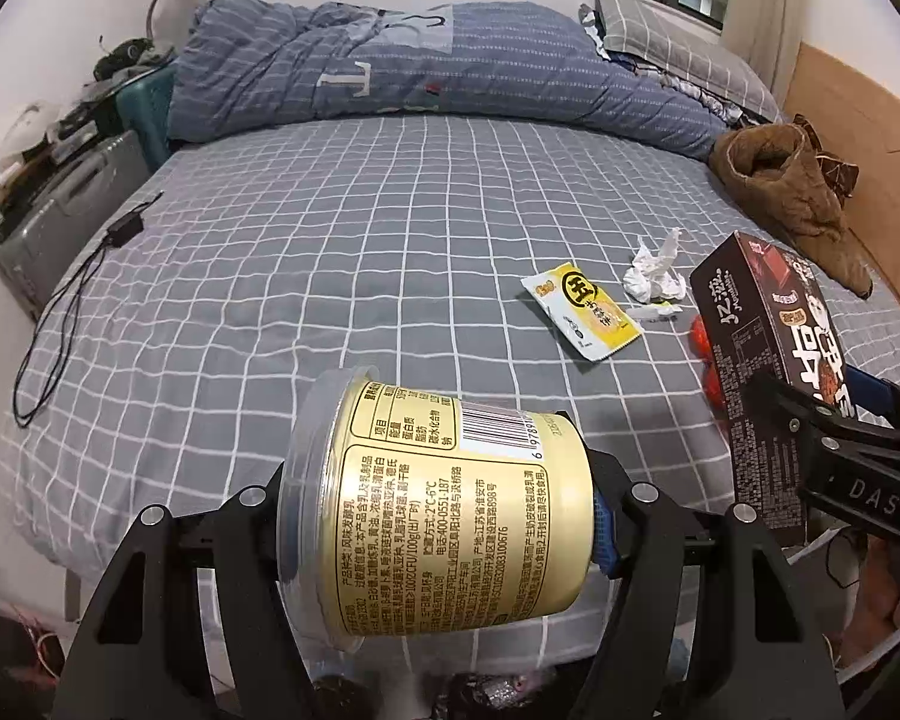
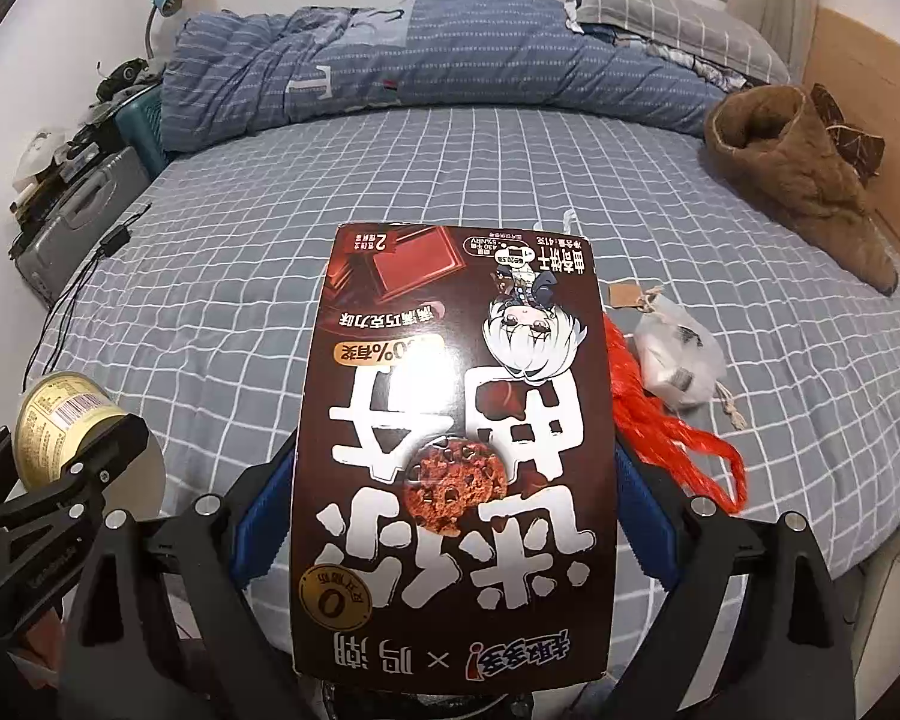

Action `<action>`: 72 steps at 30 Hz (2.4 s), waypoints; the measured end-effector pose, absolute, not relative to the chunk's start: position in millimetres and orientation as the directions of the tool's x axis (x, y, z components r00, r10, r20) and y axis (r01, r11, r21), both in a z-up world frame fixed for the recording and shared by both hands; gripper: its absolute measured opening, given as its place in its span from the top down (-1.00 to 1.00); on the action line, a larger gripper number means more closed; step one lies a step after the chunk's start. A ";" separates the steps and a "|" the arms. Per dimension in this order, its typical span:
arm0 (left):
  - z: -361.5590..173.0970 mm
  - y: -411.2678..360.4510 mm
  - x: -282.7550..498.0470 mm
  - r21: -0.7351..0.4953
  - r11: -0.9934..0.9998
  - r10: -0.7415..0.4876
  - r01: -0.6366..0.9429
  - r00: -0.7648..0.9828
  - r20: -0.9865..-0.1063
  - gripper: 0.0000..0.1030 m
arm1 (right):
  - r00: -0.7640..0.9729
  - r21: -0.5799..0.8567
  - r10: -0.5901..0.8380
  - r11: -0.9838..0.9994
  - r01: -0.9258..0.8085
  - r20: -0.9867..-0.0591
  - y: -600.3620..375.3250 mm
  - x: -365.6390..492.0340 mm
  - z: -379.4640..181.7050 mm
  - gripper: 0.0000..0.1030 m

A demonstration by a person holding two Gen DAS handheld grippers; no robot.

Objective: Collect trash
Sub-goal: 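Lift the yellow cup and brown box and carry them toward the bin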

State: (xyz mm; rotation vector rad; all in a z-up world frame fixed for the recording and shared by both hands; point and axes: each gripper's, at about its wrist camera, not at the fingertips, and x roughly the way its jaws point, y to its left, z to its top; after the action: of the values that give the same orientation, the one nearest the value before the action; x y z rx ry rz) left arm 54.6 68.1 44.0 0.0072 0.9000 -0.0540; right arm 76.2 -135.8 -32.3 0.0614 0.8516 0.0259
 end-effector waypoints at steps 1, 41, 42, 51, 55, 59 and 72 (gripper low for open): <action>46.4 68.1 50.1 -0.016 0.999 -0.043 0.049 0.623 -0.781 -0.28 | 0.663 0.062 0.047 0.998 0.000 -0.747 -135.2 70.4 -29.1 -0.71; 28.9 65.8 -93.2 -0.066 0.998 -0.062 0.016 0.599 -0.799 -0.28 | 0.655 0.044 0.075 0.997 -0.063 -0.752 -112.7 -83.0 -67.3 -0.71; 26.6 65.2 -96.4 -0.068 0.998 -0.066 0.019 0.598 -0.799 -0.28 | 0.656 0.048 0.078 0.997 -0.064 -0.751 -112.6 -86.0 -69.2 -0.71; 1.2 59.5 -118.5 -0.079 0.997 -0.079 0.025 0.573 -0.815 -0.28 | 0.632 0.051 0.088 0.996 -0.077 -0.770 -110.5 -111.9 -97.9 -0.71; -12.6 59.4 -126.6 -0.086 0.996 -0.084 0.022 0.560 -0.824 -0.28 | 0.621 0.051 0.088 0.996 -0.077 -0.779 -110.9 -116.0 -106.1 -0.71; -31.8 57.2 -134.3 -0.092 0.995 -0.090 0.022 0.539 -0.837 -0.28 | 0.607 0.053 0.086 0.996 -0.072 -0.790 -113.4 -119.7 -101.9 -0.71; -100.4 51.2 -145.7 -0.077 0.997 -0.079 0.023 0.459 -0.885 -0.29 | 0.549 0.045 0.088 0.995 -0.091 -0.831 -105.4 -129.0 -104.3 -0.71</action>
State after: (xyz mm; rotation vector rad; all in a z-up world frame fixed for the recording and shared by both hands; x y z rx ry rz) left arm -145.7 51.2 -100.4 -0.0572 1.0921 -0.0628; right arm -129.0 -105.4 -104.3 -0.0033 0.9839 0.1062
